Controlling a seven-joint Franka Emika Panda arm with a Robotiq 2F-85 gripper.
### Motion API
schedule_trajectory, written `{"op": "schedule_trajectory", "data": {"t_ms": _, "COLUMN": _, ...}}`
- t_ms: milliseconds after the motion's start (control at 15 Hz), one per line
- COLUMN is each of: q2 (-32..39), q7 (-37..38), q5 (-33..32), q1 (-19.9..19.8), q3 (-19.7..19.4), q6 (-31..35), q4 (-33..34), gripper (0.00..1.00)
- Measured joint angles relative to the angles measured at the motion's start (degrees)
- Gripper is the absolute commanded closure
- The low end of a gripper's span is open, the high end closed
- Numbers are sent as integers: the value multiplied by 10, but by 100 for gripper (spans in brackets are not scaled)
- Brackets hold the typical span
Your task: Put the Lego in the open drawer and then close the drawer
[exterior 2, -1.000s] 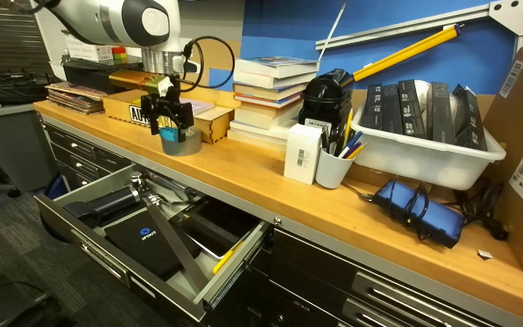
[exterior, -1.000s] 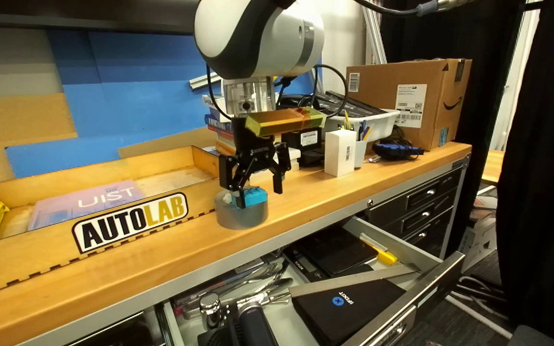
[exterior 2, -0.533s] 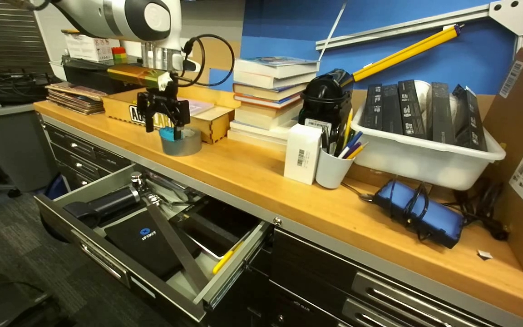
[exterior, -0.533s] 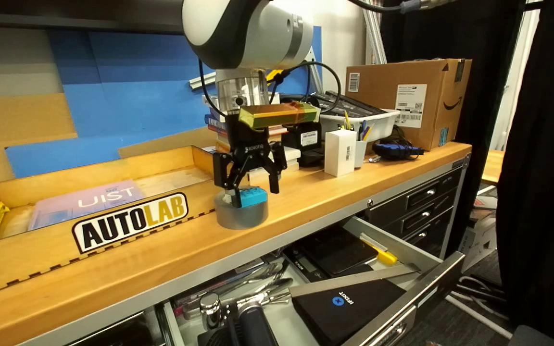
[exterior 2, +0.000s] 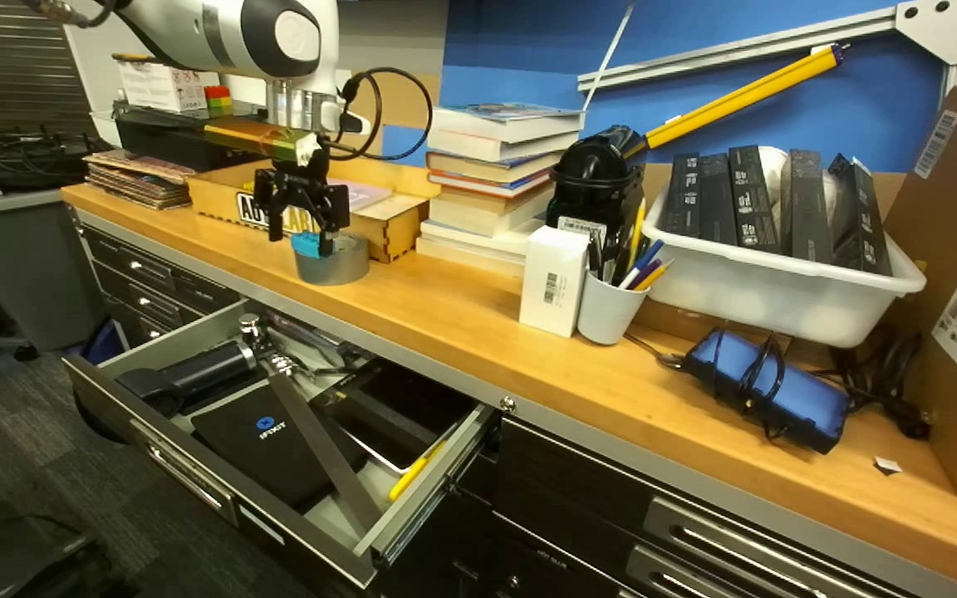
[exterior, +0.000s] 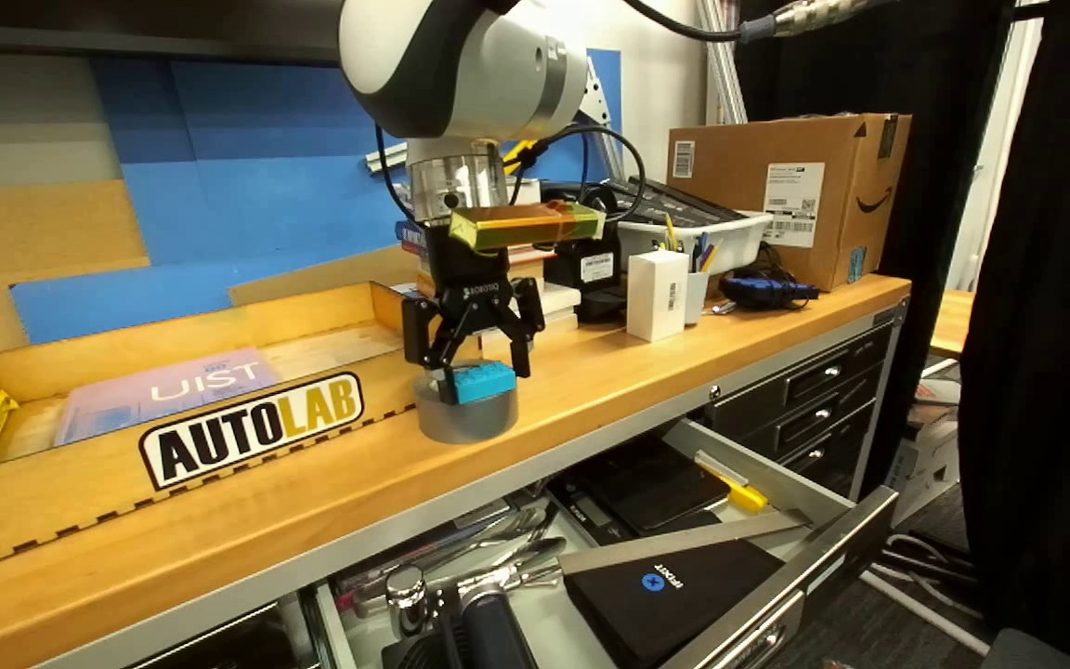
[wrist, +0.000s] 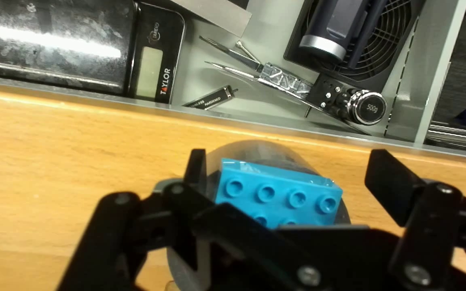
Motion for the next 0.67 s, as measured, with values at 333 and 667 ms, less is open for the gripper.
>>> {"op": "schedule_trajectory", "data": {"t_ms": 333, "q2": 4, "q7": 38, "q5": -14, "q1": 2, "q3": 0, "q6": 16, "q4": 6, "gripper": 0}}
{"op": "schedule_trajectory", "data": {"t_ms": 667, "q2": 4, "q7": 72, "q5": -25, "q1": 2, "q3": -3, "q6": 29, "q4": 6, "gripper": 42}}
